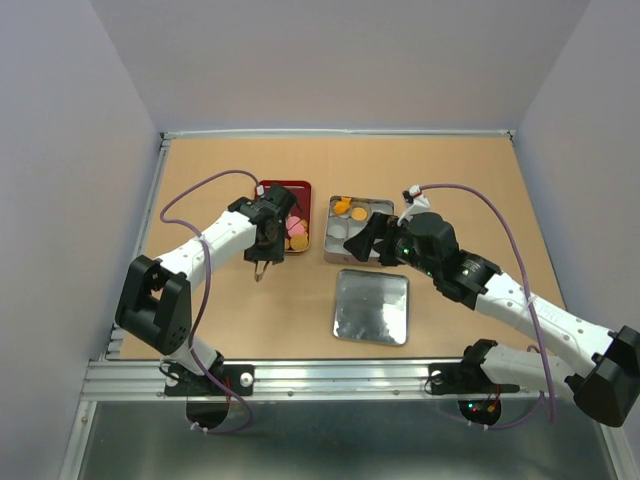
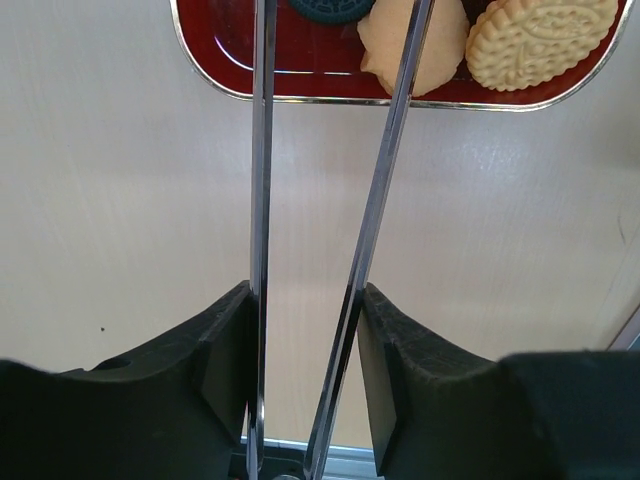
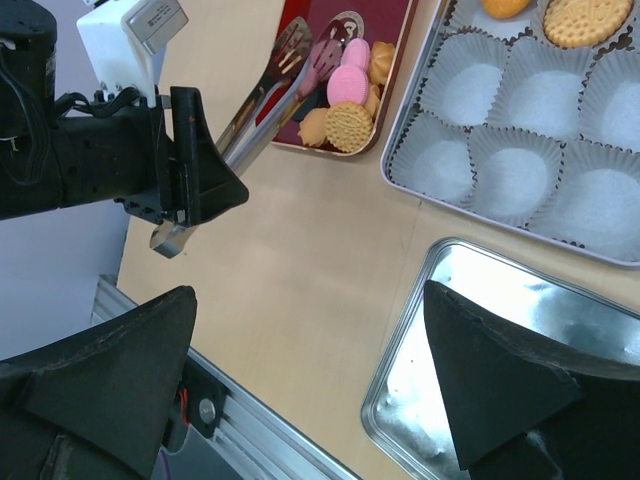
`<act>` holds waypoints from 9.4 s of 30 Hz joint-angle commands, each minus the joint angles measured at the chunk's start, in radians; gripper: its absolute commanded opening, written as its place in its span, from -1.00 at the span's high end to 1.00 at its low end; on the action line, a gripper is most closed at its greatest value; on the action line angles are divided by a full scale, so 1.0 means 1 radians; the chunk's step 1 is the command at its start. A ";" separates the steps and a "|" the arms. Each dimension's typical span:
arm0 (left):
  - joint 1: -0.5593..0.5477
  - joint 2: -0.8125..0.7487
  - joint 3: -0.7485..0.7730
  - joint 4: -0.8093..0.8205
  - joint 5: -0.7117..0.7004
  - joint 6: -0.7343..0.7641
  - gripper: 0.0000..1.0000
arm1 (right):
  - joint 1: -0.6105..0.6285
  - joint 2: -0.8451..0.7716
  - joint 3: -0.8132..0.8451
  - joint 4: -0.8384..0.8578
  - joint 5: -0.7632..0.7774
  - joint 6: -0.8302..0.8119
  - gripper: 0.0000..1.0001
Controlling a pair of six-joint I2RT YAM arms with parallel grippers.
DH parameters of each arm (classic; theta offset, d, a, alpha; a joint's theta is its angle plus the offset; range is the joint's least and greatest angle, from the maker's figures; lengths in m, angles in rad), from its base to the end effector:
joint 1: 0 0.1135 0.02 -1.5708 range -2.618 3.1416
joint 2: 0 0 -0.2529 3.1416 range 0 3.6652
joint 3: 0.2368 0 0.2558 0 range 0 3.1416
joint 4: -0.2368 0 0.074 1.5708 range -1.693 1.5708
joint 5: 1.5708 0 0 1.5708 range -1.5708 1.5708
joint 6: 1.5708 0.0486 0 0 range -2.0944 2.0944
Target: Pack the cookies
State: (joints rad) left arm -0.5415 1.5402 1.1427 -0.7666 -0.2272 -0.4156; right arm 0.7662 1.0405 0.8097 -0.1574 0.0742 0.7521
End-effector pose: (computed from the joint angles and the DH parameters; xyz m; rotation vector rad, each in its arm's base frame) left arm 0.2737 -0.1518 0.2139 0.1056 2.6769 0.0169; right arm 0.1907 0.1785 0.2868 0.0371 2.0748 0.9029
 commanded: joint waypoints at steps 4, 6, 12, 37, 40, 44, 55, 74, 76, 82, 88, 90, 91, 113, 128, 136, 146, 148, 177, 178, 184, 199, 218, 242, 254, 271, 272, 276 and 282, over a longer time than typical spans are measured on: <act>0.000 -0.002 0.019 -0.017 -0.063 0.001 -0.08 | -0.001 0.001 0.005 0.016 0.007 -0.007 -0.99; 0.000 -0.002 0.022 -0.023 -0.072 -0.003 -0.08 | -0.002 0.001 0.005 0.016 0.007 -0.005 -0.99; -0.014 -0.006 0.060 -0.040 -0.090 -0.012 0.00 | -0.001 0.004 0.003 0.016 0.007 -0.002 -0.99; -0.025 -0.020 0.169 -0.172 -0.212 -0.041 0.02 | -0.001 0.003 0.000 0.016 -0.004 -0.002 -1.00; -0.026 -0.006 0.193 -0.177 -0.215 -0.038 0.05 | -0.002 0.006 0.003 0.016 -0.007 -0.002 -1.00; -0.028 -0.003 0.236 -0.194 -0.222 -0.038 0.05 | -0.002 0.006 0.005 0.016 -0.010 -0.003 -0.99; -0.029 -0.038 0.216 -0.224 -0.239 -0.051 0.04 | -0.002 0.007 -0.003 0.018 -0.010 0.001 -1.00; 0.020 -0.107 0.167 -0.220 -0.253 -0.057 0.03 | -0.002 0.010 -0.018 0.019 -0.016 0.004 -1.00; 0.023 -0.107 0.161 -0.217 -0.248 -0.054 0.03 | -0.002 0.012 -0.017 0.018 -0.016 0.006 -0.99; 0.023 -0.089 0.132 -0.195 -0.221 -0.049 0.03 | -0.001 0.006 -0.020 0.016 -0.013 0.004 -1.00; 0.023 -0.077 0.109 -0.180 -0.207 -0.052 0.03 | -0.002 0.003 -0.024 0.016 -0.013 0.006 -0.99; 0.023 -0.074 0.100 -0.175 -0.202 -0.052 0.02 | -0.002 0.001 -0.024 0.016 -0.011 0.003 -0.99; 0.023 -0.072 0.097 -0.174 -0.201 -0.052 0.02 | -0.002 0.001 -0.024 0.018 -0.010 0.004 -1.00; 0.026 -0.075 0.092 -0.132 -0.156 -0.037 0.30 | -0.002 -0.002 -0.027 0.018 -0.007 0.004 -0.99; 0.026 -0.080 0.224 -0.220 -0.196 -0.048 0.52 | -0.002 -0.007 -0.021 0.016 -0.008 0.000 -1.00; 0.022 -0.054 0.324 -0.253 -0.181 -0.049 0.54 | -0.001 -0.036 -0.021 0.015 0.009 -0.013 -0.99; -0.126 0.070 0.574 -0.286 -0.132 -0.100 0.57 | -0.002 -0.152 0.005 -0.062 0.176 -0.063 -0.99; -0.182 0.125 0.626 -0.272 -0.120 -0.101 0.60 | -0.002 -0.190 0.022 -0.129 0.254 -0.069 -0.99; -0.397 0.456 0.925 -0.116 0.029 -0.111 0.62 | -0.002 -0.421 0.014 -0.283 0.470 -0.050 -0.98; -0.399 0.457 0.918 -0.112 0.026 -0.115 0.62 | -0.002 -0.419 0.016 -0.283 0.470 -0.050 -0.98; -0.411 0.477 0.902 -0.106 -0.006 -0.123 0.62 | -0.001 -0.421 0.014 -0.288 0.466 -0.048 -0.98; -0.416 0.494 0.878 -0.103 -0.037 -0.121 0.28 | -0.001 -0.401 0.019 -0.295 0.454 -0.048 -0.99; -0.393 0.408 0.924 -0.195 -0.130 -0.117 0.11 | -0.001 -0.385 0.005 -0.294 0.435 -0.031 -0.99; -0.150 -0.170 0.111 -0.051 -0.046 -0.129 0.10 | -0.002 -0.364 -0.009 -0.295 0.421 -0.005 -0.99; -0.150 -0.157 0.097 -0.025 -0.008 -0.130 0.10 | -0.001 -0.379 -0.027 -0.294 0.418 -0.003 -0.99; -0.153 -0.144 0.086 -0.091 -0.035 -0.137 0.03 | -0.001 -0.389 -0.038 -0.295 0.415 0.003 -0.99; -0.153 -0.143 0.084 -0.092 -0.032 -0.137 0.03 | -0.001 -0.389 -0.038 -0.295 0.415 0.003 -0.99; -0.161 -0.141 0.074 -0.092 -0.023 -0.137 0.03 | -0.002 -0.390 -0.038 -0.295 0.414 0.001 -0.99; -0.178 -0.132 0.074 -0.089 -0.015 -0.146 0.03 | -0.002 -0.398 -0.041 -0.295 0.412 0.003 -0.99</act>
State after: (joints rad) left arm -0.7071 1.4109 1.2224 -0.8417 -0.2390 -0.5587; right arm 0.7662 0.6594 0.8013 -0.4648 0.4843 0.7479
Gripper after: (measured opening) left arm 0.484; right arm 0.994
